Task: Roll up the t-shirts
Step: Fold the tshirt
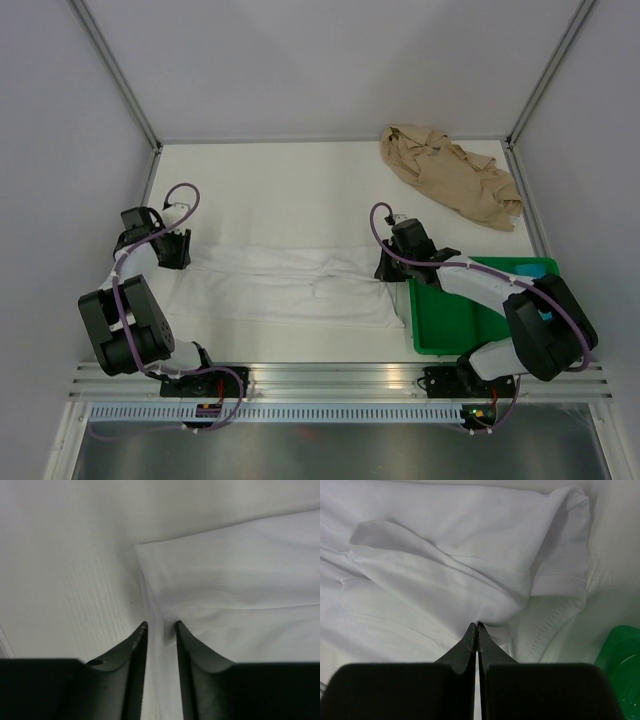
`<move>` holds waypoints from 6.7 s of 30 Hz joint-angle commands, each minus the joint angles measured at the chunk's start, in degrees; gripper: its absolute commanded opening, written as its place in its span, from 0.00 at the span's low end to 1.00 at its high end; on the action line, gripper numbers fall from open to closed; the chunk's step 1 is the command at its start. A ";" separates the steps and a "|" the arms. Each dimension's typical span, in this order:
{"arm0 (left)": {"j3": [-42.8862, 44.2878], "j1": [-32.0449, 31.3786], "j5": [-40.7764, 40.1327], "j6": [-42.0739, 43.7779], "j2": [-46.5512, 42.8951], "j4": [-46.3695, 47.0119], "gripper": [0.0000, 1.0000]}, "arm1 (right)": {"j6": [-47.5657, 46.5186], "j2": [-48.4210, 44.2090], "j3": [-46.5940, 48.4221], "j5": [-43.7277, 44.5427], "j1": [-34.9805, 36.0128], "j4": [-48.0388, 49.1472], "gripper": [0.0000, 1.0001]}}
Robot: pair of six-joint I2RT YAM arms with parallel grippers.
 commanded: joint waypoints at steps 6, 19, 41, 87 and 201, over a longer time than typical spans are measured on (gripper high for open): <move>3.30 0.57 2.96 4.37 -6.14 -8.88 0.54 | 0.38 0.55 1.20 -0.04 1.11 1.81 0.00; 10.60 -3.20 -2.05 -4.15 5.71 -10.83 0.61 | -0.24 0.73 0.68 0.40 1.11 2.43 0.00; 10.60 -3.56 -1.35 -5.29 2.47 -8.90 0.02 | -2.34 2.13 4.35 0.74 1.11 1.21 0.00; -1.88 10.59 26.06 11.06 -9.21 -5.81 0.41 | 0.20 0.02 1.73 0.48 0.15 2.95 0.00; -13.13 -1.10 8.23 53.95 -4.48 20.55 0.03 | -1.47 -1.64 3.49 -0.48 -1.35 -0.91 0.01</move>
